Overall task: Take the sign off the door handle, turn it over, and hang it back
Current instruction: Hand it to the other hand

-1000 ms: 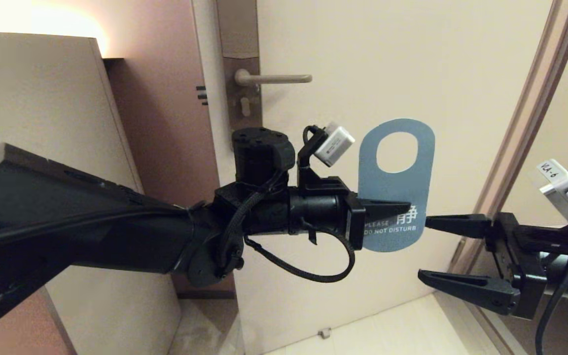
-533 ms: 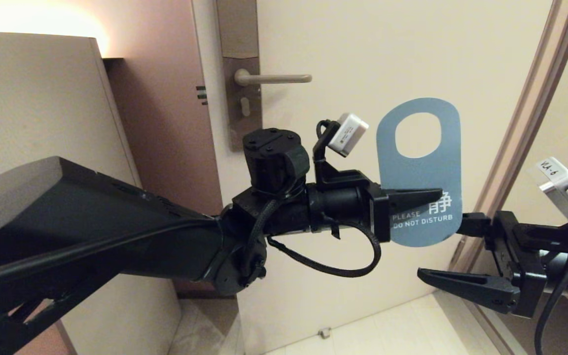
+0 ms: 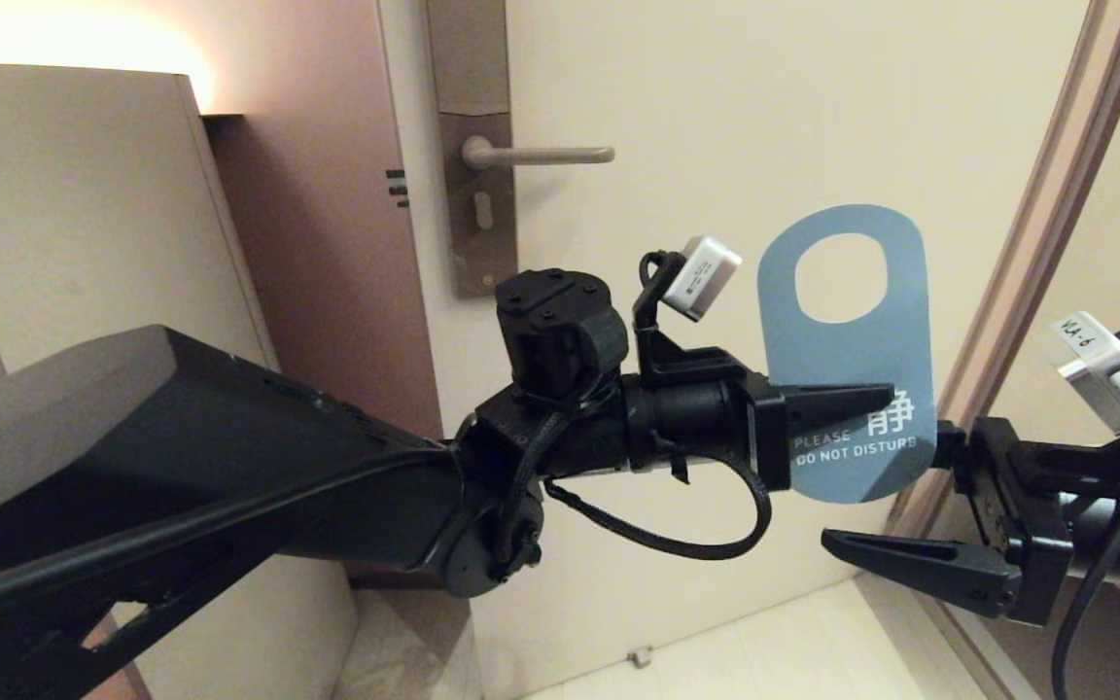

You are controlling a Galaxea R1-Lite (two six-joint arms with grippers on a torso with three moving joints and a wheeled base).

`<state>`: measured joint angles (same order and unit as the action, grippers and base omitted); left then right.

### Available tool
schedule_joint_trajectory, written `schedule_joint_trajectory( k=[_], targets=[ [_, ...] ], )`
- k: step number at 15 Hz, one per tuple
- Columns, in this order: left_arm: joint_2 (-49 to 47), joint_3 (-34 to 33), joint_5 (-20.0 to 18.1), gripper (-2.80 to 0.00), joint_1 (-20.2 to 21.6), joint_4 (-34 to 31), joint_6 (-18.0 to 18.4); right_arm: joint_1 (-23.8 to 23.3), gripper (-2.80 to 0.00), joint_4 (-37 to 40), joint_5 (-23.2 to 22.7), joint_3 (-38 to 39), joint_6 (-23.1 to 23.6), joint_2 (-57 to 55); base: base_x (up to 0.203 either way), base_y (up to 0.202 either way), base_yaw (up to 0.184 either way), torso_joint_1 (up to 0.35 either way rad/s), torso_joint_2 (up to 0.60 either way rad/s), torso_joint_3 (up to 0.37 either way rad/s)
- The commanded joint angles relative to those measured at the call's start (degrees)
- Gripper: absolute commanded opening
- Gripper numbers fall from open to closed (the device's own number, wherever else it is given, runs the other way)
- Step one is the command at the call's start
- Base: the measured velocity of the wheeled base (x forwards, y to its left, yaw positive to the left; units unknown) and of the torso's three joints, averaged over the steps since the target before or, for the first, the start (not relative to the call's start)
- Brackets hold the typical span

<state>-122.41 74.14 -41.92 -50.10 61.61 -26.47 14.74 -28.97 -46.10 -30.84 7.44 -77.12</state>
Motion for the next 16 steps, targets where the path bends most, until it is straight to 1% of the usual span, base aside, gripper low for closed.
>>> schedule_joint_trajectory(
  k=[1,4,11,16],
  targets=[
    [-0.7,-0.2,0.2,-2.8,-0.4,2.4,-1.7,0.0,0.0,-0.2,-0.2,-0.2,0.1,0.1,0.0,0.0,0.0,0.0,0.0,0.0],
    [-1.4,-0.3,2.5,-2.8,-1.0,4.1,-2.3,0.0,0.0,-0.2,-0.2,0.1,0.1,0.4,0.0,0.0,0.0,0.0,0.0,0.0],
    [-0.7,-3.1,2.0,-2.8,-1.2,3.9,-2.0,0.0,0.0,-0.3,0.0,0.4,0.1,0.7,0.0,0.0,0.0,0.0,0.0,0.0],
    [-0.4,-3.4,1.7,-2.8,-1.1,3.7,-2.0,0.0,0.0,-0.3,0.0,0.3,0.1,0.8,0.0,0.0,0.0,0.0,0.0,0.0]
  ],
)
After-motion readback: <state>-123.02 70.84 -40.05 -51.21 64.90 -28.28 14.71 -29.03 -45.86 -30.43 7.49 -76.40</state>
